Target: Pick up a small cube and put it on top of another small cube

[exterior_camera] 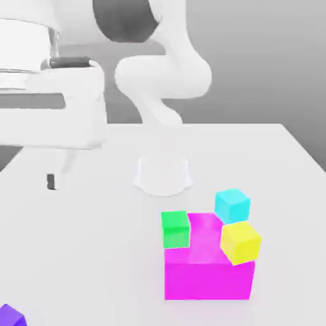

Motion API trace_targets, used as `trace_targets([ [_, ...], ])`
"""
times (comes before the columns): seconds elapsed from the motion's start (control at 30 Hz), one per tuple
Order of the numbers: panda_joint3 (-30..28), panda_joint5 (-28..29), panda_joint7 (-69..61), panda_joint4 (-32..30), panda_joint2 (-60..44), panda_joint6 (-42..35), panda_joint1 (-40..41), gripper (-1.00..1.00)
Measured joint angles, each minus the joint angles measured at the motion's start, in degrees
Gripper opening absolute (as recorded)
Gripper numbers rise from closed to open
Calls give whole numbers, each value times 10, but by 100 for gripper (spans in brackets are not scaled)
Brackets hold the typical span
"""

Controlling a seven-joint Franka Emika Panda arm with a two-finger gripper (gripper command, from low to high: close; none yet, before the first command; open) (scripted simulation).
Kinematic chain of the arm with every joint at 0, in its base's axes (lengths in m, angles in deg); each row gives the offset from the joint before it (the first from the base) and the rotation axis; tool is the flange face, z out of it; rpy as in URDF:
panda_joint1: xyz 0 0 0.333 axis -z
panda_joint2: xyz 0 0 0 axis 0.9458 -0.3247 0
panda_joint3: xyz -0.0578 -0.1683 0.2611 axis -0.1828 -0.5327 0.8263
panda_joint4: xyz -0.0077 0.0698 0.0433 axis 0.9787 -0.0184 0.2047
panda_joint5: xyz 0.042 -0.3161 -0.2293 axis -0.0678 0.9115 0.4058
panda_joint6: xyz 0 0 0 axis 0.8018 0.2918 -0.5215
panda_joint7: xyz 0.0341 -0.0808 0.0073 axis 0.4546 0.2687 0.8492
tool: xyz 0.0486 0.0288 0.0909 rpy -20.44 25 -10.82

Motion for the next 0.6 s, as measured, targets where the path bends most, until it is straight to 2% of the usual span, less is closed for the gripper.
trace_targets([
  [0.37, -17, -38, -21, 37, -229, 47, 61, 0],
  [0.5, 4, -60, -36, 56, -312, 102, 82, 0],
  [0.53, 7, -63, -38, 59, -322, 109, 85, -100],
  [0.6, 7, -63, -38, 59, -322, 109, 85, -100],
])
